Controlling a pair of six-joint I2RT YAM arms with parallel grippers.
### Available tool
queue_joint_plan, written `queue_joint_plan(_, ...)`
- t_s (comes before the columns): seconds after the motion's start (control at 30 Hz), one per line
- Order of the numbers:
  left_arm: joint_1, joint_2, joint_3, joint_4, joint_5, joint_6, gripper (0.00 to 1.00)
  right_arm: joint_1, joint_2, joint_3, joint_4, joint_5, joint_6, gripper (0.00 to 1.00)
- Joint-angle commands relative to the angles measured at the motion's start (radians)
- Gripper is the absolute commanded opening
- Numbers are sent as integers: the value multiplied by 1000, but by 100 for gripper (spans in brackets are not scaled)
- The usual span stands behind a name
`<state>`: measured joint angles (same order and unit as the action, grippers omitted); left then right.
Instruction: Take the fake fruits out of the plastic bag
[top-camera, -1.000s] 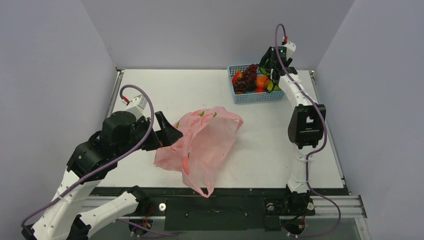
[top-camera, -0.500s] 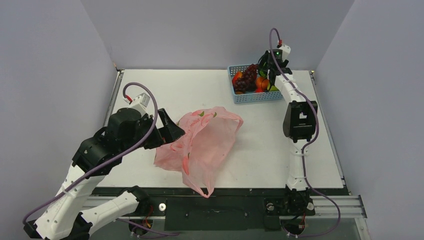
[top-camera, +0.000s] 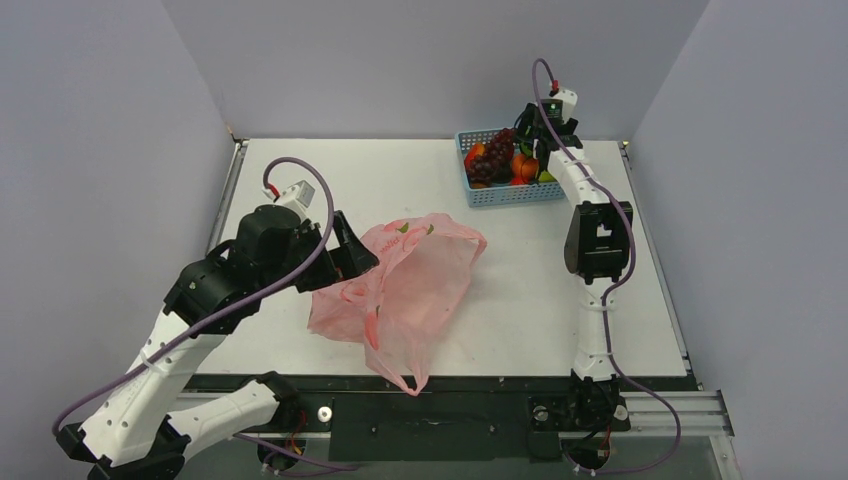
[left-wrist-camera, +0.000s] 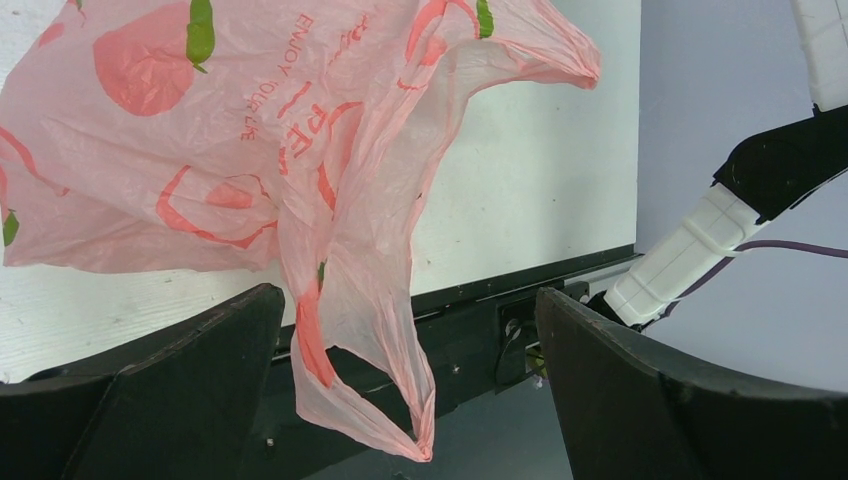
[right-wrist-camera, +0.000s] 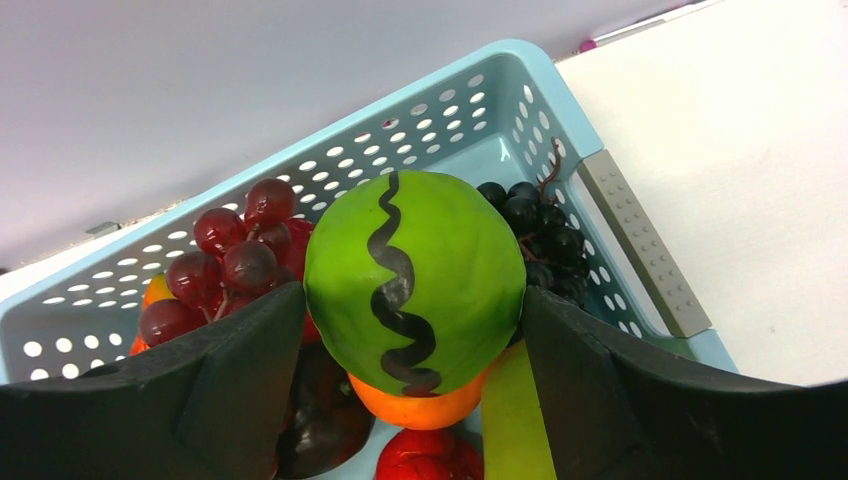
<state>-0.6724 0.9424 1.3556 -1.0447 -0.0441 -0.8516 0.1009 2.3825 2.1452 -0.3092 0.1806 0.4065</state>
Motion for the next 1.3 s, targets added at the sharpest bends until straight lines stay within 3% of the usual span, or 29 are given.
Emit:
queue_joint_plan(0.0, 6, 15, 53, 49, 18, 33, 97, 15, -26, 65, -15, 42, -53, 77)
queue_joint_plan(0.2, 22, 33, 65, 46, 44, 72, 97, 24, -51, 103, -61, 80, -72, 86)
queue_joint_plan(0.47, 36, 1, 67, 33, 71, 95, 97, 38, -161, 87, -153, 157, -49, 89)
queue_joint_plan(0.87, 44, -107, -36, 171, 104, 90, 97, 92, -704, -432, -258, 180, 124, 90)
queue_joint_plan(1.1, 45, -151, -48, 272, 111, 131, 97, 180, -1004, -625, -357, 139, 125, 90)
queue_joint_plan(1.27, 45, -211, -50, 360, 104, 159, 97, 219, -1327, -820, -386, 78, 167, 90)
